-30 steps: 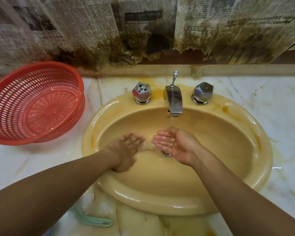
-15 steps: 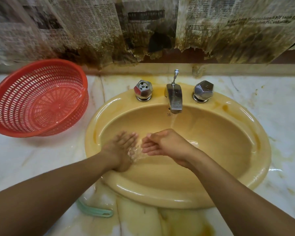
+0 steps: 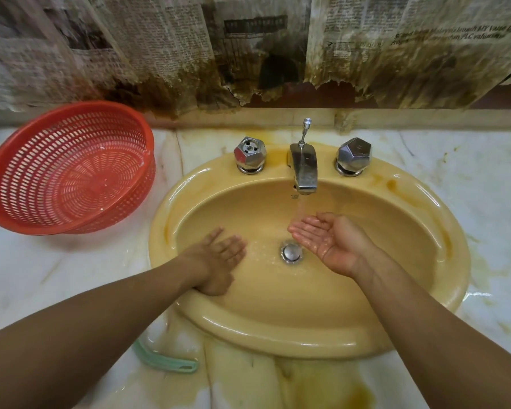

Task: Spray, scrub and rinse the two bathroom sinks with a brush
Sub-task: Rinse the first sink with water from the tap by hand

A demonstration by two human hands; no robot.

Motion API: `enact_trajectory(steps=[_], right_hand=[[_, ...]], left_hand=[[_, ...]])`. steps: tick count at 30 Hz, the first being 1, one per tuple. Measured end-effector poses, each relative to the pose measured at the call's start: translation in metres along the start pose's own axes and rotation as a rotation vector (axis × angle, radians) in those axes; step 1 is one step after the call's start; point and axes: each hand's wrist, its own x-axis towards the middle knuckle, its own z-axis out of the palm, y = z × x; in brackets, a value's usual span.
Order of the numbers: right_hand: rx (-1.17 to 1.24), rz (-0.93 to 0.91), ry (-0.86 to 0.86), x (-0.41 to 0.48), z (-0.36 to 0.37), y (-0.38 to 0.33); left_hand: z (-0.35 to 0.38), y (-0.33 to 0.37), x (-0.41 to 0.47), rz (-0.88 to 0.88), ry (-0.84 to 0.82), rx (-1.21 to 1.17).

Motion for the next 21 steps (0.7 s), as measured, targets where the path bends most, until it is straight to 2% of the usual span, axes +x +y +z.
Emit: enact_trajectory(steps=[4,7,9,11,16,18,21], right_hand=[[-0.104,0.04,0.029,0.007,0.002,-0.001],[-0.243,0.08,0.048,0.013,0.002,-0.003],[-0.302,0.117,0.031,0.015,0.002,-0.005],[-0.3,0.133,-0.003,0.017,0.004,-0.009],[-0.112,0.042,-0.035,0.016,0.02,-0.012],[-0.166,0.033,-0.056,0.011,0.03,-0.006],[-0.415,0.166,-0.261,-0.011,0.045,0.011]], left_hand=[[0.0,-0.004,0.018,0.128,0.068,0.004],[-0.001,0.007,0.038,0.069,0.222,0.019],[-0.002,0.023,0.051,-0.003,0.262,-0.048],[-0.005,0.033,0.058,-0.01,0.236,-0.119],[-0.008,0.012,0.051,0.164,0.131,-0.164],[-0.009,0.014,0.044,0.148,0.088,-0.181],[-0.007,0.034,0.029,0.131,-0.004,-0.331]])
